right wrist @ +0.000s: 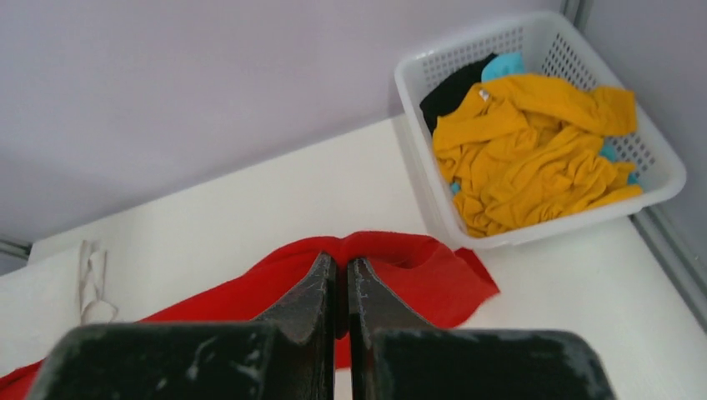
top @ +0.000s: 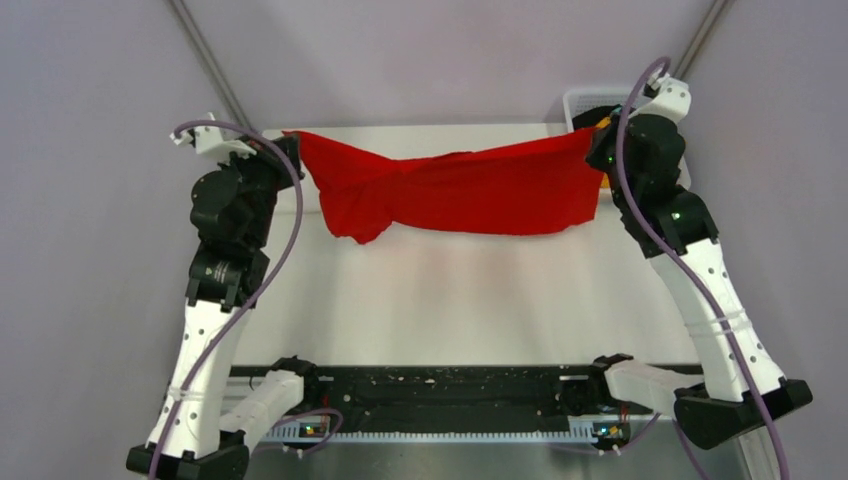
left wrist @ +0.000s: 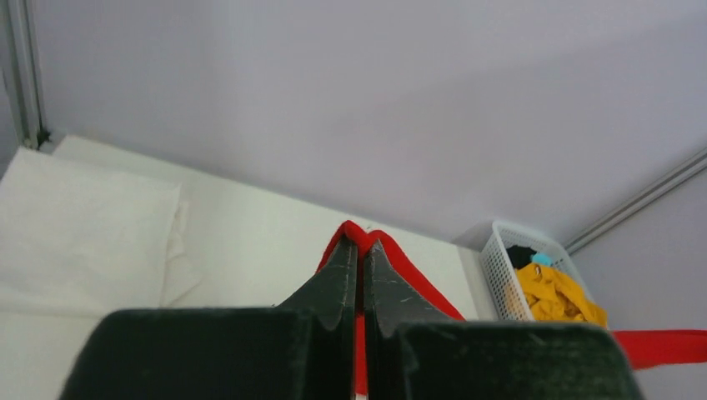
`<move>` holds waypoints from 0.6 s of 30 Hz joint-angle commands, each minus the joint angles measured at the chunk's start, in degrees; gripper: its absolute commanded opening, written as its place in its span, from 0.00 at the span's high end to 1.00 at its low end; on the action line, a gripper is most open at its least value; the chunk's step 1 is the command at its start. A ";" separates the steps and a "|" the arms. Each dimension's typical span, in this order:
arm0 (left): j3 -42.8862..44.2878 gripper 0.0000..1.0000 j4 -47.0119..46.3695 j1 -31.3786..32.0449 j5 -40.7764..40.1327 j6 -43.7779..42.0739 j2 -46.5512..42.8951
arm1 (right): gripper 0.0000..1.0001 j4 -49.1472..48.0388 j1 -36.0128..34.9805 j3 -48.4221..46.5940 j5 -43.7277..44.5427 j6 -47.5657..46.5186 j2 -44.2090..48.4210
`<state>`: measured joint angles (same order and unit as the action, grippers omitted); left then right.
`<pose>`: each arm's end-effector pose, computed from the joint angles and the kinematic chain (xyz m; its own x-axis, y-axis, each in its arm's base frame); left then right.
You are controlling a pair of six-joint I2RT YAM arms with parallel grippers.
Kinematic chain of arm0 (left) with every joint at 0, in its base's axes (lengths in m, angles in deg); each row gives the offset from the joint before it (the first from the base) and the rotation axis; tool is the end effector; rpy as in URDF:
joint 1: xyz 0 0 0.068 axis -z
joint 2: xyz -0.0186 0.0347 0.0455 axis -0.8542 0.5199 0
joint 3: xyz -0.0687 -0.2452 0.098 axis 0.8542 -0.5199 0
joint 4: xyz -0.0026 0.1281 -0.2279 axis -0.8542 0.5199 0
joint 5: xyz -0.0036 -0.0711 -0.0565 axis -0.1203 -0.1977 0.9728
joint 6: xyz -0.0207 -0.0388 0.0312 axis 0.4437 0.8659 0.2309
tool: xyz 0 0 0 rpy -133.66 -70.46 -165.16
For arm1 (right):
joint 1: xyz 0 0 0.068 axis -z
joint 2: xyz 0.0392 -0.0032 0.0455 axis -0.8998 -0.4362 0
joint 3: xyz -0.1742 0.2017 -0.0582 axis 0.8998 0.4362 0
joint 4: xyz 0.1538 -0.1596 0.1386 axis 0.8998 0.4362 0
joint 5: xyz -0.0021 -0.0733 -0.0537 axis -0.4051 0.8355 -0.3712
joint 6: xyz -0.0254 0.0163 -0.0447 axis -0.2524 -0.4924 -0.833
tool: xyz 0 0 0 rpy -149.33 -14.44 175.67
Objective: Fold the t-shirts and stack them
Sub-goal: Flatten out the tshirt
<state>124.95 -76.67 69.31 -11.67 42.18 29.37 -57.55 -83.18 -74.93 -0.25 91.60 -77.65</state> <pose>0.1772 -0.0284 0.4596 0.0587 -0.4962 -0.8662 0.0937 0.8667 -0.4900 0.2208 0.0597 0.4565 -0.1596 0.3116 -0.9367 0.1854 0.9415 0.2816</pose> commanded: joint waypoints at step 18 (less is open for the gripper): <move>27.89 1.00 2.65 0.00 -3.60 -13.97 3.84 | 1.00 2.47 0.58 -19.08 -3.56 -14.10 4.51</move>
<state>151.60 -75.27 69.31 -11.13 30.64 31.17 -58.49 -83.18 -90.99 -5.45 80.21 -70.81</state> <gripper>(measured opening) 0.024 0.021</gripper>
